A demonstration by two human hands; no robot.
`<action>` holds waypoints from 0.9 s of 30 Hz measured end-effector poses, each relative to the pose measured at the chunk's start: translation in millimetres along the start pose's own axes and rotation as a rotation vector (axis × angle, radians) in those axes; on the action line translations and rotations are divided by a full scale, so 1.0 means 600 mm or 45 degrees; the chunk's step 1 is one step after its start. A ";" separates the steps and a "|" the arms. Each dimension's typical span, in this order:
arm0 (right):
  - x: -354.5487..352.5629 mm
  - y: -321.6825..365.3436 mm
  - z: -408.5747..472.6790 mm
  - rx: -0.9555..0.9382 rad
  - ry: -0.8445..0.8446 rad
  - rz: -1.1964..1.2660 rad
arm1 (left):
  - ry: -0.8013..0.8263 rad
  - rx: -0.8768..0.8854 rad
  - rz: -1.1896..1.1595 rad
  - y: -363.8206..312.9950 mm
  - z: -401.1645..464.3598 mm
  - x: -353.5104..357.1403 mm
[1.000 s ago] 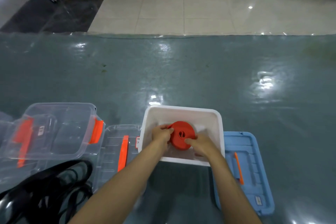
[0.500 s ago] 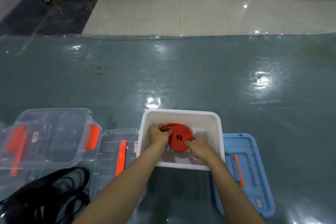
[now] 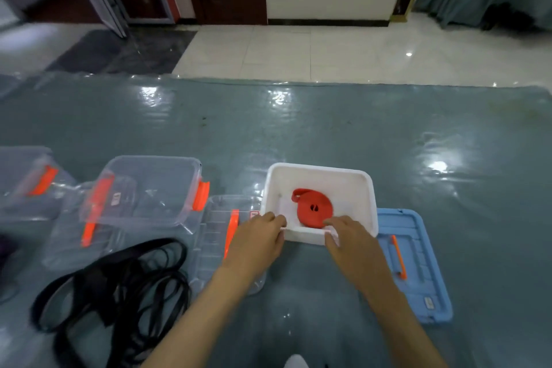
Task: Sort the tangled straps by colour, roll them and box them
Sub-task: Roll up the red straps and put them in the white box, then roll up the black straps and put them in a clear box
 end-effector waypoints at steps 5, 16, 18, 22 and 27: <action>0.056 0.042 -0.069 -0.100 -0.152 -0.014 | 0.032 -0.112 0.051 0.047 -0.120 0.030; 0.216 0.154 -0.109 -0.024 0.066 0.054 | 0.047 -0.442 -0.143 0.212 -0.303 0.107; 0.239 0.183 -0.106 0.016 0.095 0.040 | 0.076 -0.465 -0.130 0.247 -0.323 0.114; 0.286 0.248 -0.098 0.109 0.147 0.003 | 0.117 -0.461 -0.114 0.328 -0.355 0.119; 0.378 0.331 -0.090 0.233 0.245 0.040 | 0.129 -0.429 -0.197 0.453 -0.394 0.119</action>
Point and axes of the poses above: each hand's wrist, its own z-axis towards the middle knuckle, its own x-axis out of the palm, y = z × x, the point moved 3 cm from there along z, towards the middle knuckle, and after that the axes turned 15 degrees about y, right-handed, at the moved point
